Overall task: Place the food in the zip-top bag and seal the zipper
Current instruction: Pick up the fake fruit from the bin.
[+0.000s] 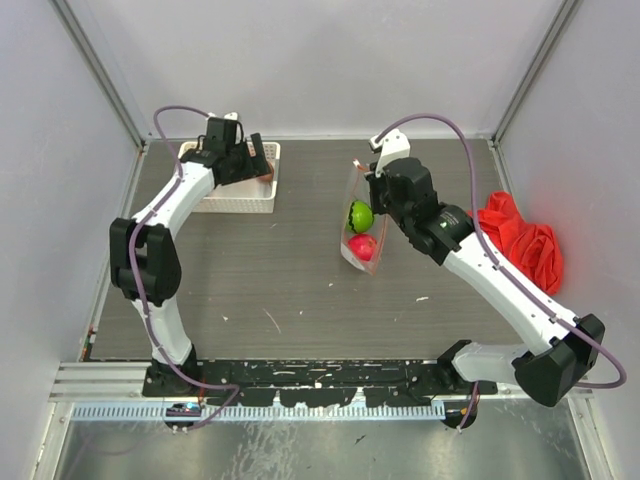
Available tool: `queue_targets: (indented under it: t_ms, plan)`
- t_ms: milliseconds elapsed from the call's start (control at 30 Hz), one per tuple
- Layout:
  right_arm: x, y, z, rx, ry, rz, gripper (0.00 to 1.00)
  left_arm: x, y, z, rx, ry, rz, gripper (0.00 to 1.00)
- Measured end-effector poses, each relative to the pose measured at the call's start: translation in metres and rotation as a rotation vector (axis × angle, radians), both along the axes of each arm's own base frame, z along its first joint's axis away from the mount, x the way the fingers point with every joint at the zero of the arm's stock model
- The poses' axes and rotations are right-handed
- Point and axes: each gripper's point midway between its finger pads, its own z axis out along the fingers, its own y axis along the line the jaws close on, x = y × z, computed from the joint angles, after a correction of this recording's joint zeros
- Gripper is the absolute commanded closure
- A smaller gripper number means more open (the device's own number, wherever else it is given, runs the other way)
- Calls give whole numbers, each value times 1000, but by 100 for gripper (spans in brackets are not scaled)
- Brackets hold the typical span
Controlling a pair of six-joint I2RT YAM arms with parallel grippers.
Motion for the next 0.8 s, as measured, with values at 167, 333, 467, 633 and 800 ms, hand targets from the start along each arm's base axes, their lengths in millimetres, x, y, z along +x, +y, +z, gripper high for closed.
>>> queue_targets:
  t_ms: [167, 333, 467, 633, 800]
  plan:
    - [1, 5, -12, -11, 28, 16, 100, 25, 7, -20, -2, 14, 52, 27]
    - [3, 8, -24, -25, 55, 24, 100, 51, 9, -37, -17, 3, 94, 30]
    - [4, 9, -28, -30, 64, 28, 100, 71, 6, -53, -24, -7, 101, 36]
    - [5, 12, -33, -31, 77, 35, 100, 85, 3, -68, -14, -32, 84, 36]
    - [6, 14, -37, -35, 87, 39, 100, 99, 3, -68, 40, -95, 28, 34]
